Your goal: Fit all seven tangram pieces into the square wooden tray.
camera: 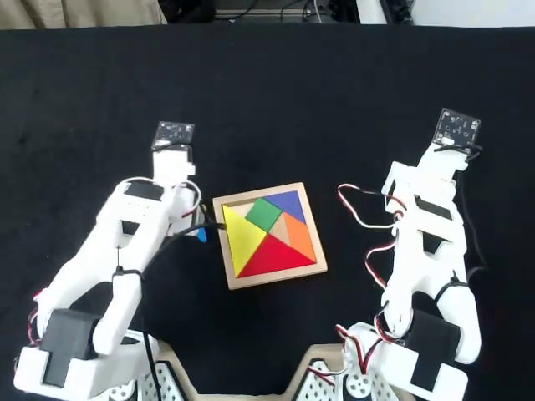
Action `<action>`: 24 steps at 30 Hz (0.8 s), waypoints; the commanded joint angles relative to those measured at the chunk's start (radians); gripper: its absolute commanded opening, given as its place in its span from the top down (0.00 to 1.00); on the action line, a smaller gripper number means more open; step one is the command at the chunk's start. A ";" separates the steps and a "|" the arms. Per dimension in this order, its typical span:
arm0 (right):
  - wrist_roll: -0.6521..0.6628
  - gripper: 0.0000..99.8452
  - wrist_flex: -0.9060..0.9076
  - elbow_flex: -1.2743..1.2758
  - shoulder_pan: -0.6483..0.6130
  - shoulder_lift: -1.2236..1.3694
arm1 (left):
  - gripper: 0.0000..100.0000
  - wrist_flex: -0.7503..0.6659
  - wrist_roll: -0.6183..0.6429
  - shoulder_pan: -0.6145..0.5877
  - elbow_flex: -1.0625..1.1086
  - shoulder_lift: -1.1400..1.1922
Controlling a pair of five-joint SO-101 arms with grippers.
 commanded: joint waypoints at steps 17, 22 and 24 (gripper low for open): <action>0.000 0.99 -0.018 -0.012 -0.003 -0.041 | 0.82 0.038 -0.321 -0.025 0.005 -0.084; 0.000 0.99 -0.020 -0.012 -0.015 -0.041 | 0.73 0.192 -0.315 -0.097 -0.028 -0.103; 0.002 0.99 -0.020 -0.012 -0.025 -0.041 | 0.74 0.235 -0.163 -0.071 -0.019 -0.107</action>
